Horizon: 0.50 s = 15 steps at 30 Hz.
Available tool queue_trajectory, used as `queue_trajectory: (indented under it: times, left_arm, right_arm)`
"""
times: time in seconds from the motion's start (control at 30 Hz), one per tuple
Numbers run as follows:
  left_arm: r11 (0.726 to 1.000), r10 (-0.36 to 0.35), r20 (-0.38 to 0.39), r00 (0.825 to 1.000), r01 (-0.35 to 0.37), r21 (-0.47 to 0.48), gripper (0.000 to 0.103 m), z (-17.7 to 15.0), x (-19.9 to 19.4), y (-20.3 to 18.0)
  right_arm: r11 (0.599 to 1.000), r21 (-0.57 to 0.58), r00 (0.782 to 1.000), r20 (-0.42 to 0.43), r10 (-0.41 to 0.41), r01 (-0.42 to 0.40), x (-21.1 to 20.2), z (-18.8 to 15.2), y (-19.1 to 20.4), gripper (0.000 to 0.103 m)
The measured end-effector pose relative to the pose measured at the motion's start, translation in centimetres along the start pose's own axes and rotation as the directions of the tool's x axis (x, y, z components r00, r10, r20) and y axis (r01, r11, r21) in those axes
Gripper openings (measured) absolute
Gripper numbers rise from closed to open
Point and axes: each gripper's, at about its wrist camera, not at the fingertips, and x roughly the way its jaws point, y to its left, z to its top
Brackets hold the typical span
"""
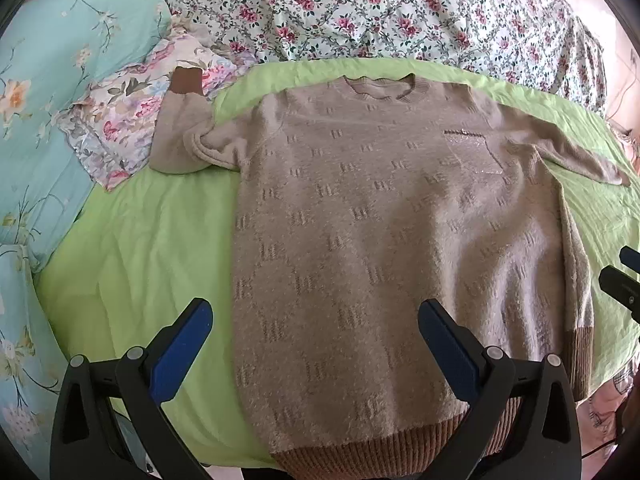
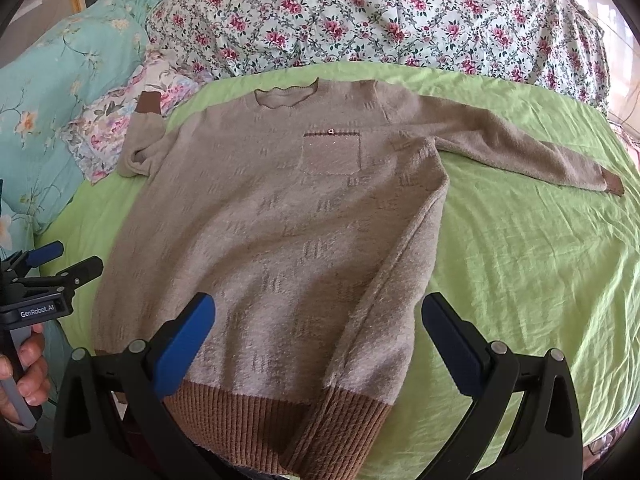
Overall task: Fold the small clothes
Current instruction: 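Move both grippers over the spread beige sweater toward its sleeves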
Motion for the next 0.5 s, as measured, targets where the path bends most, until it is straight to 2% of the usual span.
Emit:
queue_trajectory:
  times: [0.17,0.27,0.4,0.5]
  left_arm:
    - [1.0,-0.022,-0.069,0.997,0.022,-0.001,0.103,0.6,0.7,0.2]
    - [1.0,-0.026,-0.068,0.997,0.025,-0.003,0.103,1.1,1.0,0.1]
    - [1.0,-0.026,-0.022,0.999,0.026,-0.006,0.103,1.6,1.2,-0.1]
    - [1.0,-0.024,-0.014,1.0,0.024,-0.001,0.103,2.0,1.5,-0.3]
  right_arm:
    - [1.0,0.021,1.0,0.003,0.007,-0.007,0.1,0.3,-0.7,0.103]
    - [1.0,0.027,1.0,0.002,0.007,-0.007,0.3,0.6,-1.0,0.103]
    - [0.999,0.039,1.0,0.002,0.017,-0.017,0.6,1.0,-1.3,0.103]
    - [0.998,0.053,1.0,0.0,0.025,-0.025,0.8,1.2,-1.8,0.103]
